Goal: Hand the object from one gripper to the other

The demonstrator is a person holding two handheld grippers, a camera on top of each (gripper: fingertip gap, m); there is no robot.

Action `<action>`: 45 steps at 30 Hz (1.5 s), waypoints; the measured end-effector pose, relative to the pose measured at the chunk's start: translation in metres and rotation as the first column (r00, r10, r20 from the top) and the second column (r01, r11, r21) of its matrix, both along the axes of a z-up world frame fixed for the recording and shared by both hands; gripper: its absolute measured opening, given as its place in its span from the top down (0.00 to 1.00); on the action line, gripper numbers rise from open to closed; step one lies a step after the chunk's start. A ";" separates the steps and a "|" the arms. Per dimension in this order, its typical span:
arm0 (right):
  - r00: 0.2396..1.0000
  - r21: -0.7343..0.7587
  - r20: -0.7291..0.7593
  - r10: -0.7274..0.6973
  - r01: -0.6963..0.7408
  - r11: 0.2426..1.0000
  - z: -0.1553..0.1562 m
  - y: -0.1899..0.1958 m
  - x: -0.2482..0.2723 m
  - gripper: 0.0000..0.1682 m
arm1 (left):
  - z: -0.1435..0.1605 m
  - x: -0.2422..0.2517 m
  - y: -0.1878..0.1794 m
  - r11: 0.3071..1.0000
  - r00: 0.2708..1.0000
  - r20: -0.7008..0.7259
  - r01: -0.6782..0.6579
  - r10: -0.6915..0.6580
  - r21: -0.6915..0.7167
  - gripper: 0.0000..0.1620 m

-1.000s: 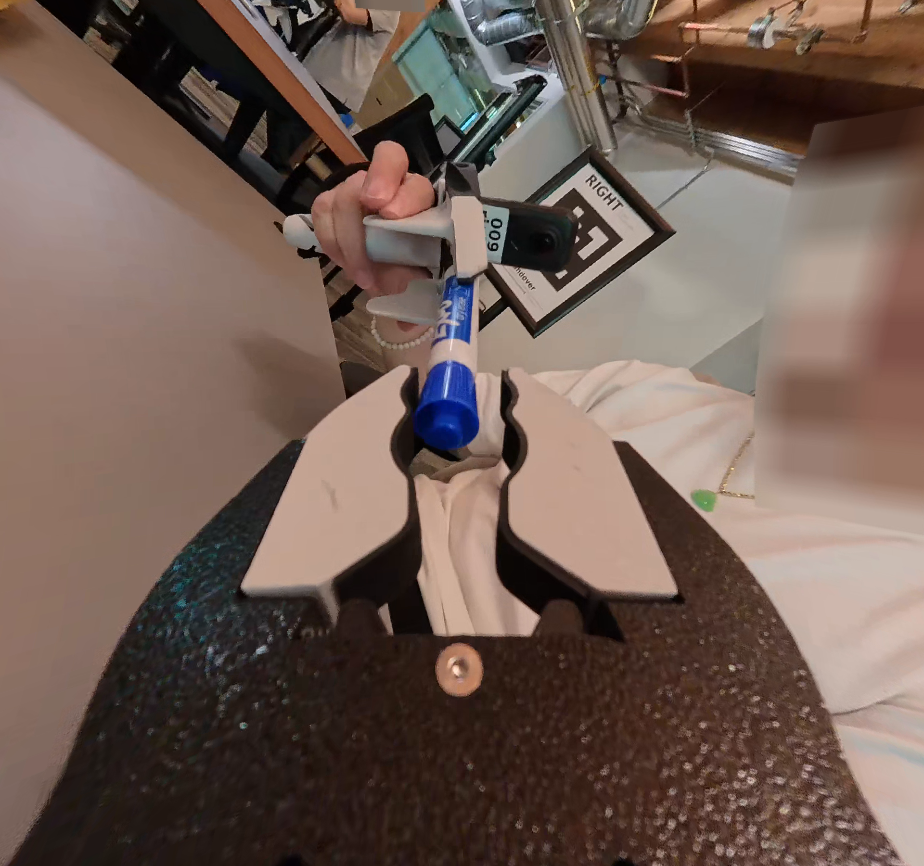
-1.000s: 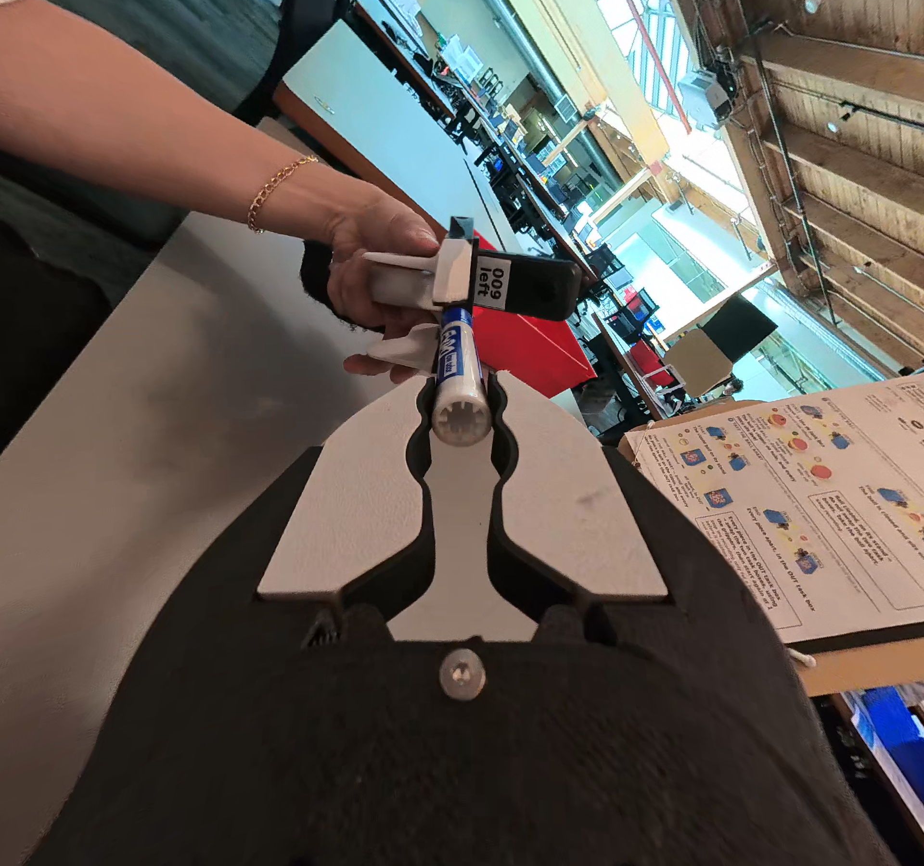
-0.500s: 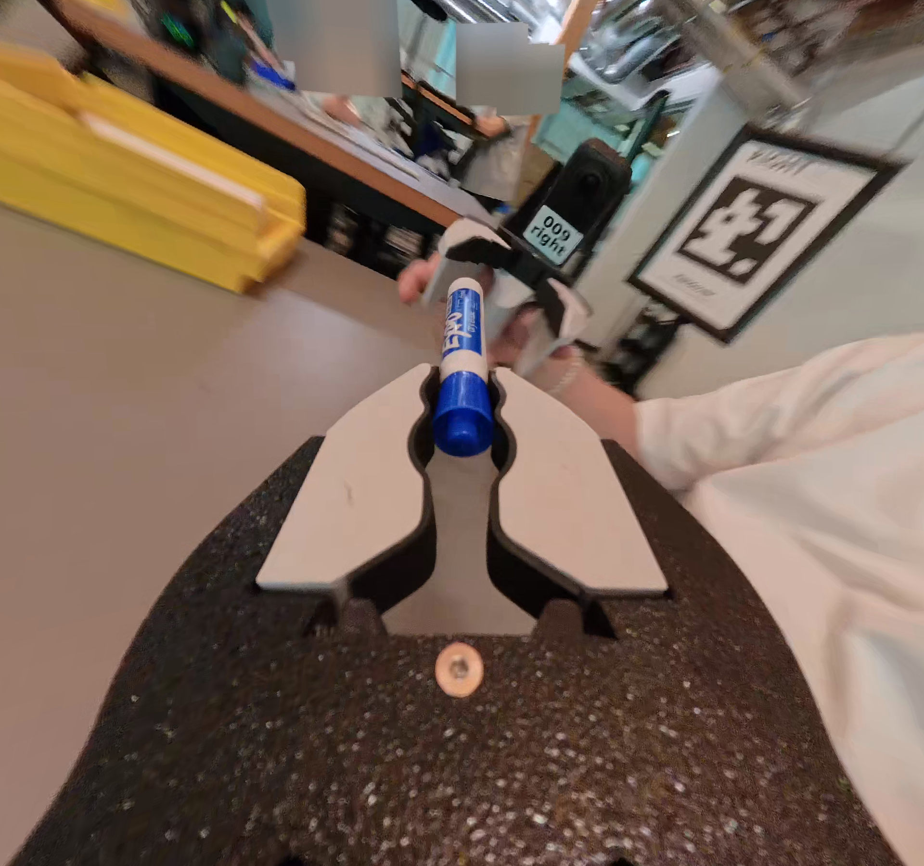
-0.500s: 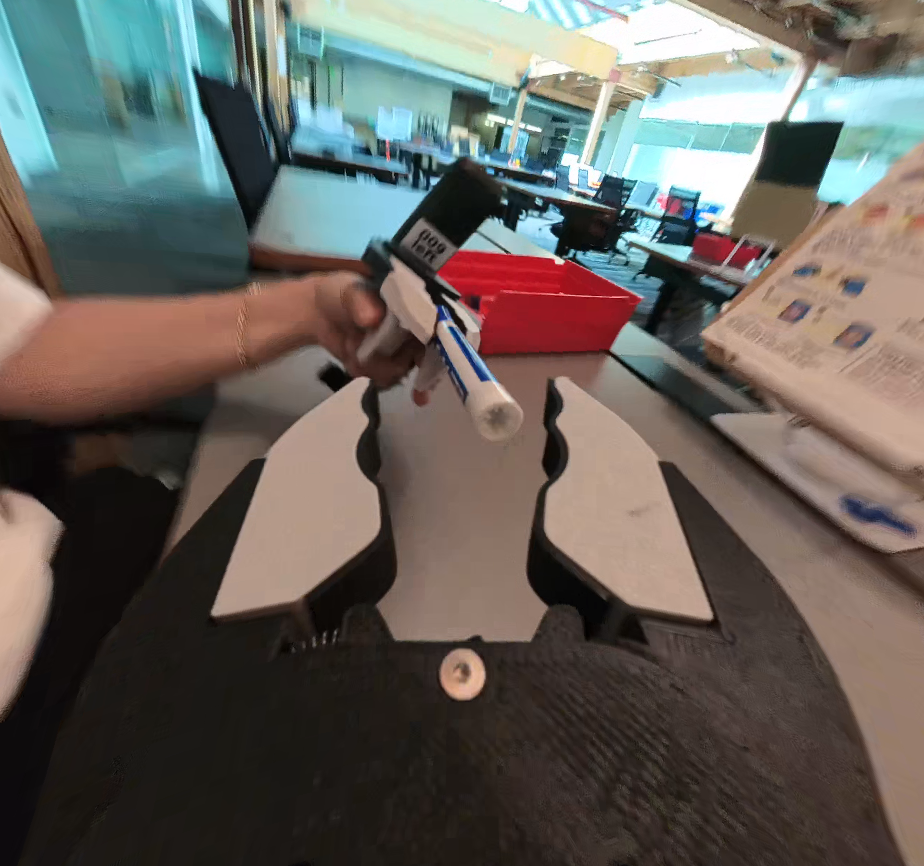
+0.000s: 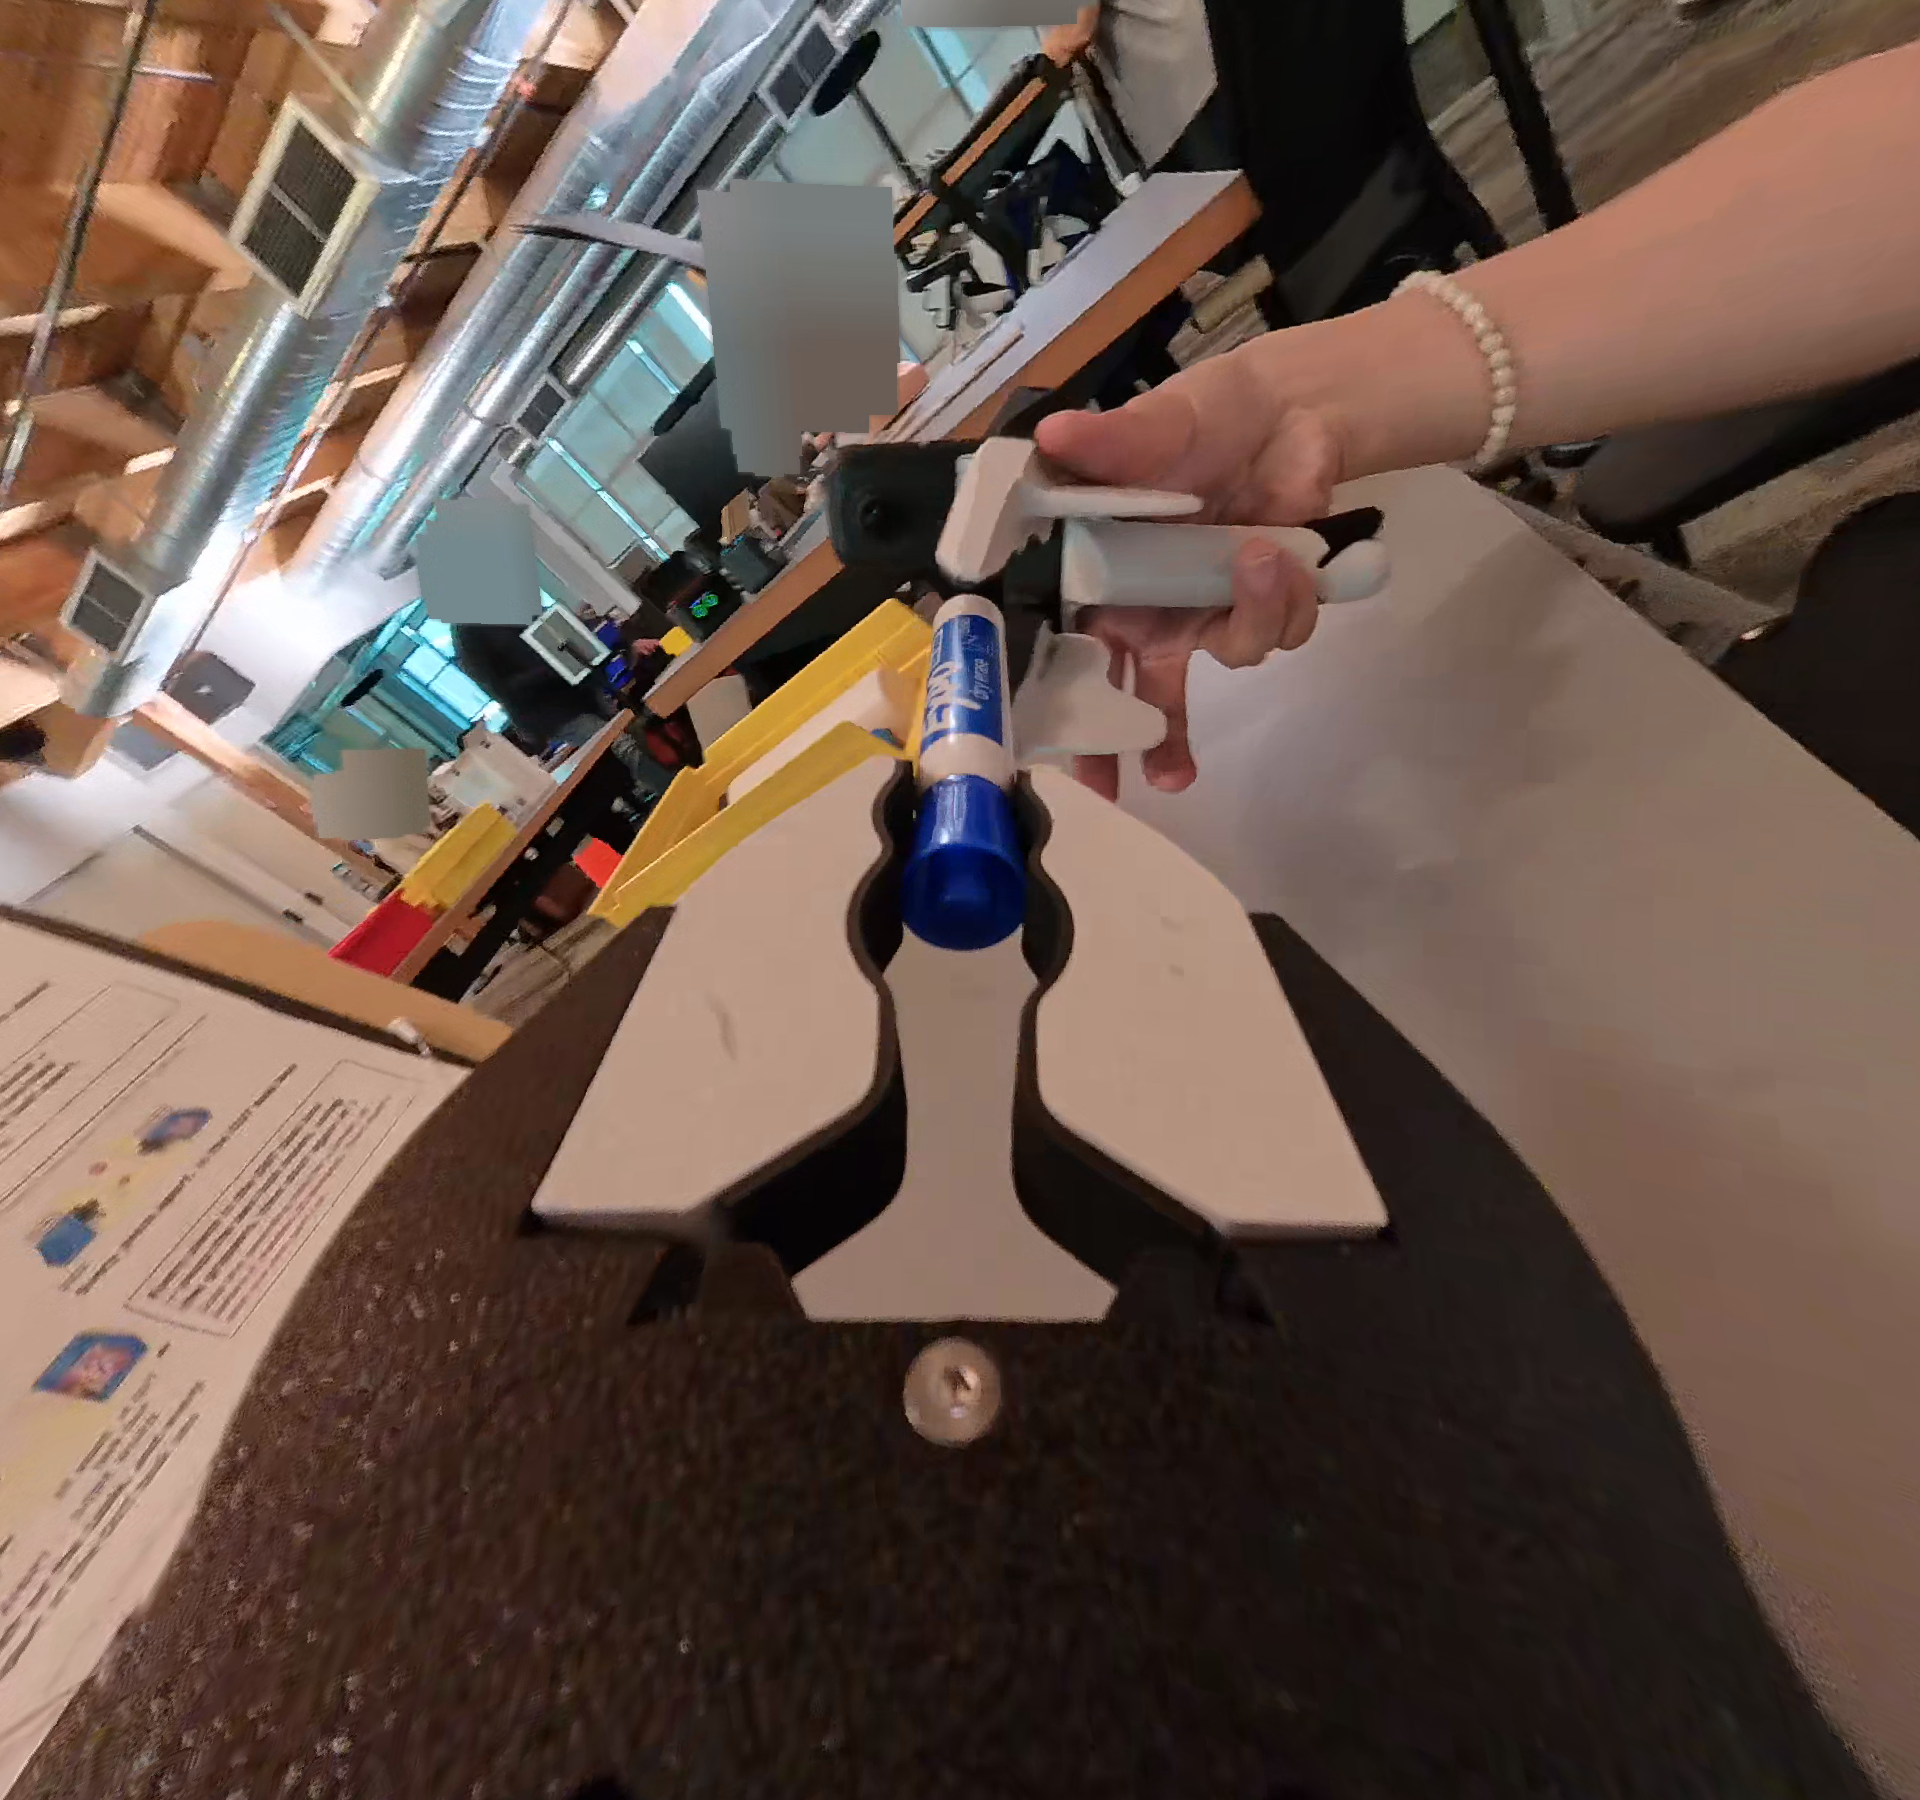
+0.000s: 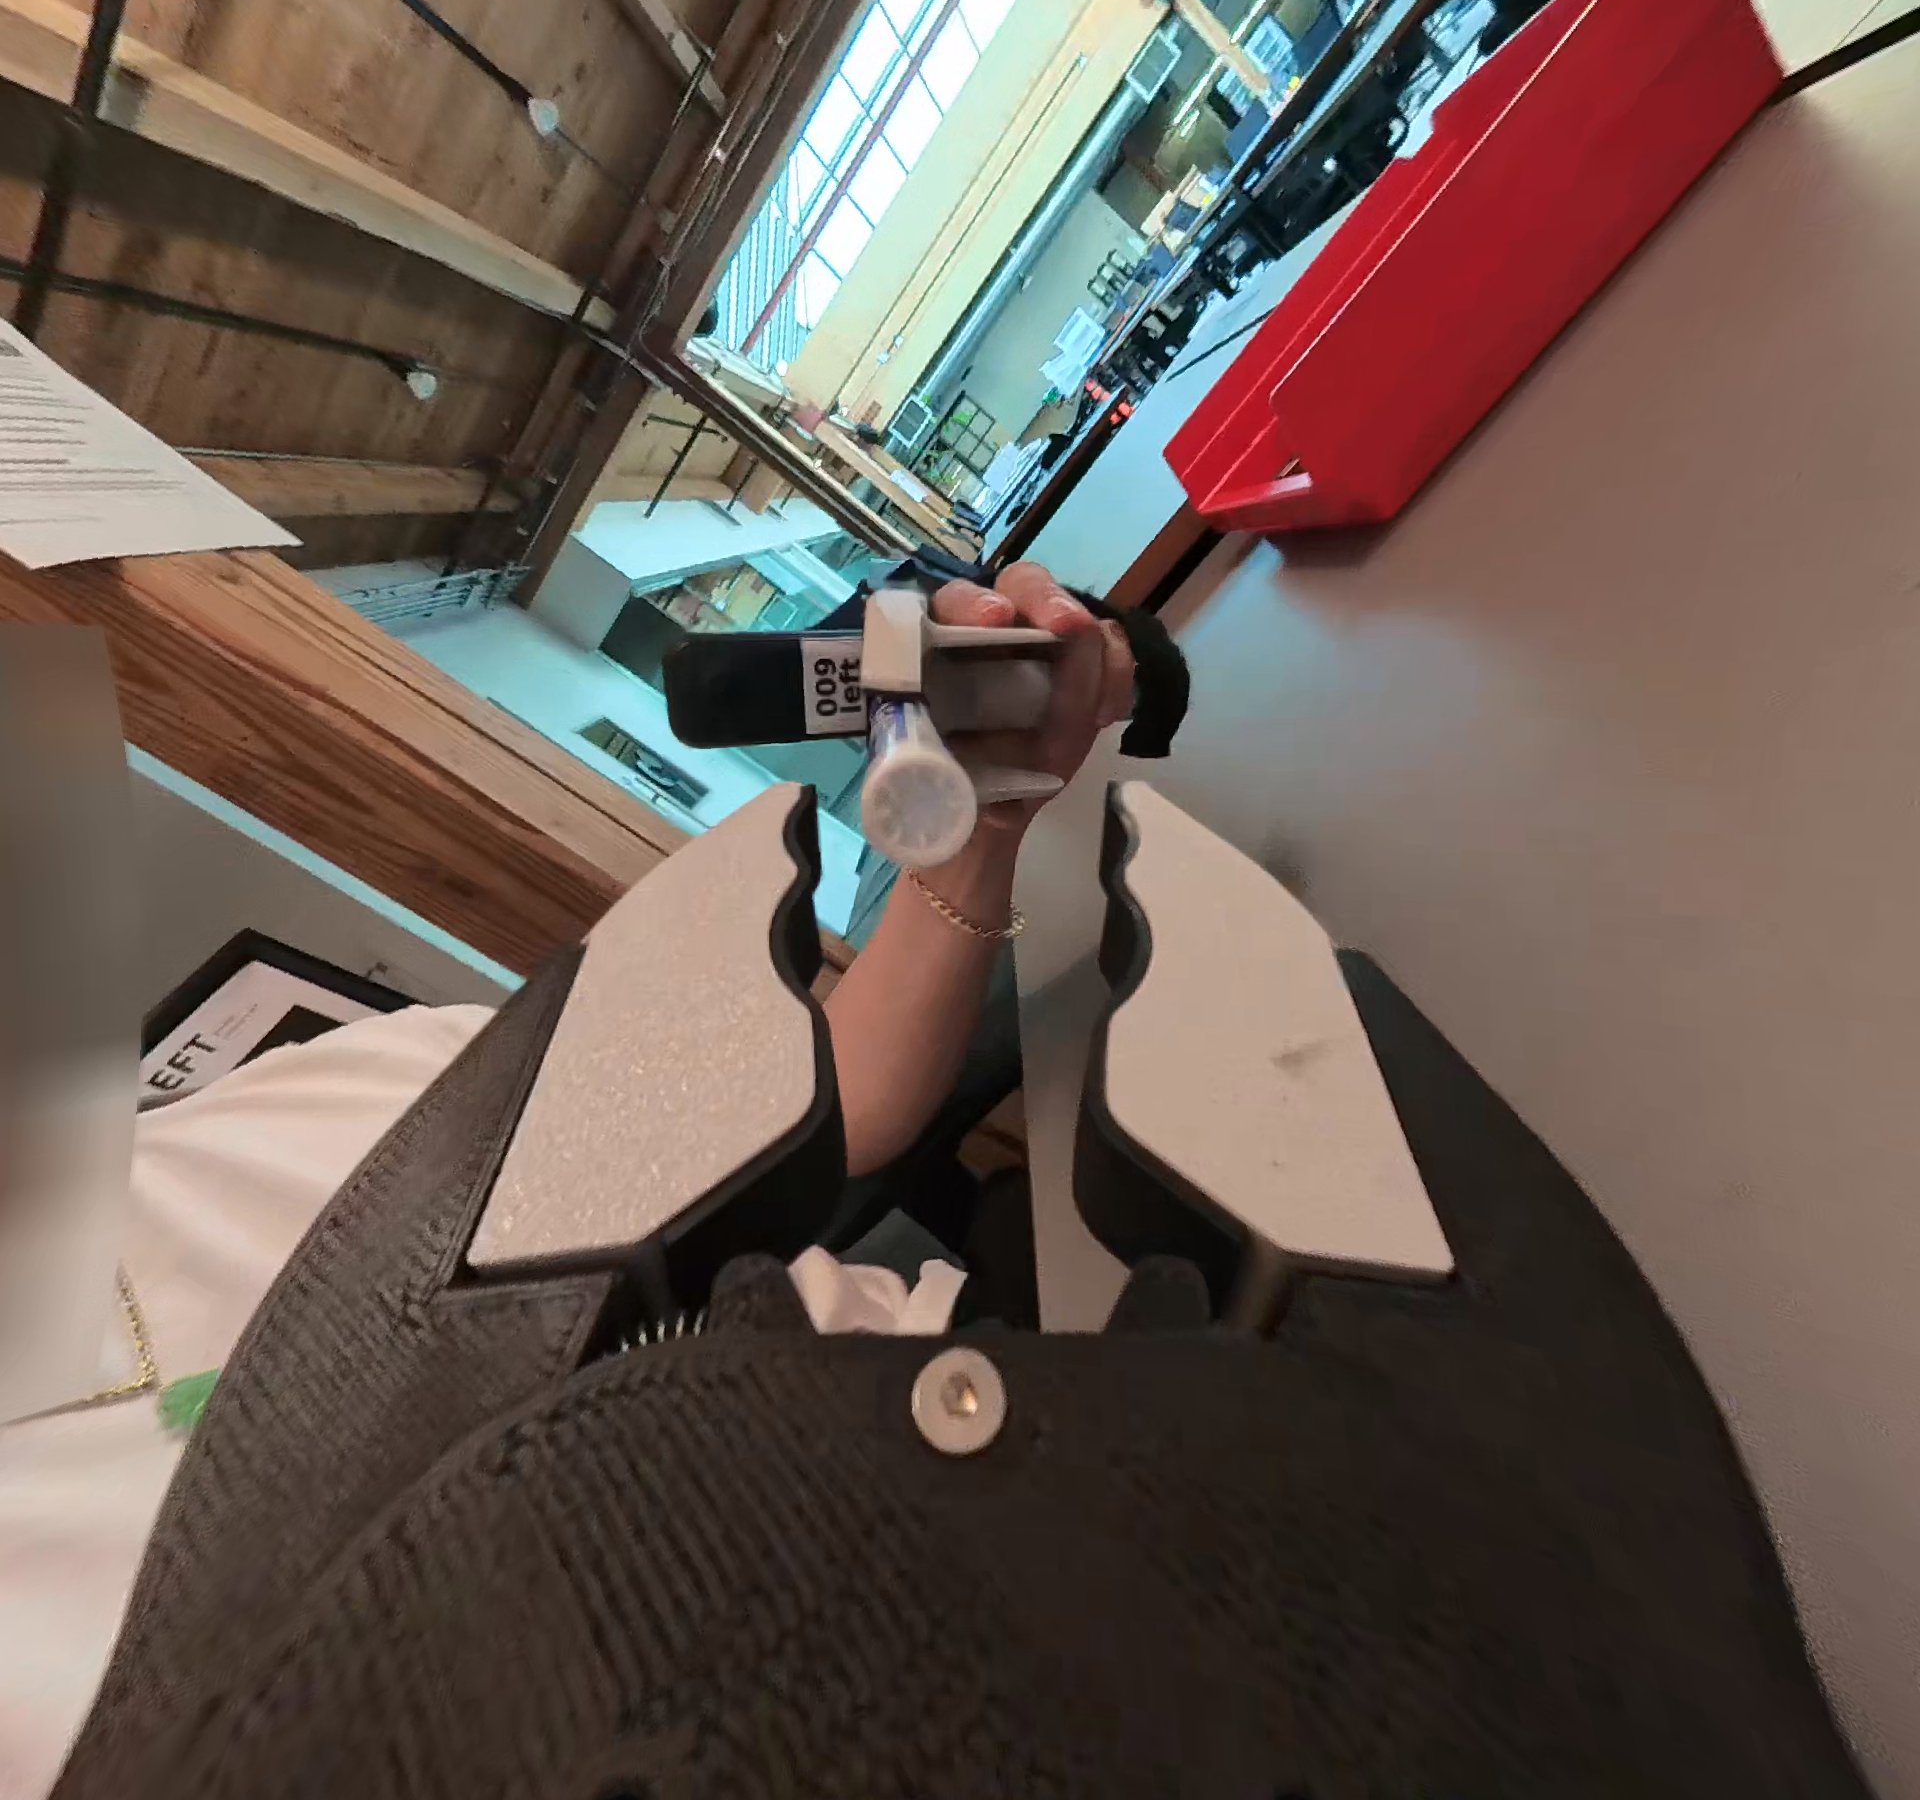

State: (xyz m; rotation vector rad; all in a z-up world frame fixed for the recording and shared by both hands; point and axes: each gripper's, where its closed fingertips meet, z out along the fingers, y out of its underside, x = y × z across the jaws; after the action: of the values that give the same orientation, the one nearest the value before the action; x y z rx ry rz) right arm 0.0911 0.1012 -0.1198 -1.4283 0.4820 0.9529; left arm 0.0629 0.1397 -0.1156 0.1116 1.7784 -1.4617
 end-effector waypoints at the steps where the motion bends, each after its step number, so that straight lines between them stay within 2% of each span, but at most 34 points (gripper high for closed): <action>1: 1.000 0.006 -0.006 0.017 -0.017 1.000 0.001 0.000 -0.002 0.74 | -0.001 -0.002 -0.003 1.000 1.000 0.001 0.015 -0.015 0.014 0.89; 4: 0.998 0.022 -0.012 0.060 -0.060 0.998 0.002 -0.001 -0.008 0.85 | -0.007 -0.002 -0.007 0.997 1.000 0.012 0.005 -0.006 0.075 0.89; 8: 0.997 0.003 0.025 0.072 -0.072 0.997 -0.004 -0.001 -0.010 0.88 | -0.010 0.000 -0.006 0.996 1.000 -0.010 -0.010 0.011 0.091 0.88; 11: 0.990 0.003 0.128 0.056 -0.057 0.998 -0.003 -0.001 -0.009 0.88 | -0.012 0.008 -0.001 0.996 0.993 -0.096 -0.063 0.068 0.055 0.87; 14: 0.957 0.028 0.283 -0.060 0.054 0.998 0.004 -0.003 0.003 0.88 | -0.011 0.016 0.003 0.993 0.959 -0.269 -0.108 0.093 -0.043 0.74; 16: 0.897 0.050 0.419 -0.138 0.129 0.990 0.010 -0.006 0.011 0.88 | -0.014 0.015 0.000 0.988 0.872 -0.489 -0.091 0.017 -0.128 0.65; 19: 0.788 0.144 0.583 -0.195 0.136 0.980 0.025 -0.012 0.005 0.88 | -0.008 0.017 -0.004 0.943 0.680 -0.715 -0.107 -0.162 -0.316 0.65; 22: 0.664 0.217 0.716 -0.216 0.082 0.973 0.029 -0.013 -0.009 0.88 | 0.000 0.012 -0.010 0.872 0.516 -0.770 -0.087 -0.374 -0.482 0.70; 25: 0.580 0.174 0.789 -0.202 0.104 0.979 0.016 -0.008 -0.008 0.88 | -0.006 0.006 -0.015 0.870 0.448 -0.790 -0.048 -0.420 -0.490 0.69; 28: 0.566 0.192 0.797 -0.209 0.092 0.977 0.017 -0.005 -0.012 0.88 | -0.020 0.006 -0.015 0.907 0.461 -0.814 -0.044 -0.354 -0.419 0.83; 31: 0.542 0.199 0.812 -0.218 0.095 0.975 0.018 -0.004 -0.013 0.88 | -0.019 0.007 -0.014 0.905 0.466 -0.809 -0.039 -0.359 -0.424 0.84; 34: 0.552 0.181 0.809 -0.202 0.093 0.979 0.015 -0.004 -0.012 0.88 | -0.018 0.007 -0.013 0.905 0.507 -0.785 -0.021 -0.356 -0.424 0.86; 38: 0.593 0.118 0.786 -0.177 0.138 0.983 0.003 -0.003 -0.003 0.86 | -0.017 0.010 -0.012 0.931 0.646 -0.713 -0.009 -0.272 -0.364 0.88; 41: 0.592 0.064 0.787 -0.175 0.203 0.977 -0.005 -0.002 0.006 0.74 | -0.022 0.019 -0.006 0.976 0.787 -0.611 -0.057 -0.087 -0.212 0.88; 43: 0.672 0.008 0.724 -0.158 0.220 0.975 -0.007 -0.002 0.010 0.65 | -0.024 0.024 0.000 0.992 0.885 -0.464 -0.099 0.049 -0.082 0.88; 45: 0.802 -0.033 0.579 -0.147 0.203 0.979 -0.004 -0.003 0.010 0.61 | -0.023 0.024 0.004 0.992 0.946 -0.298 -0.126 0.128 0.025 0.88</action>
State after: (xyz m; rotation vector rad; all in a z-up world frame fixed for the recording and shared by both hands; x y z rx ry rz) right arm 0.1009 0.0986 -0.1240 -1.6371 0.1977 0.3137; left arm 0.0872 0.1436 -0.1382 -0.2304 1.9898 -1.4382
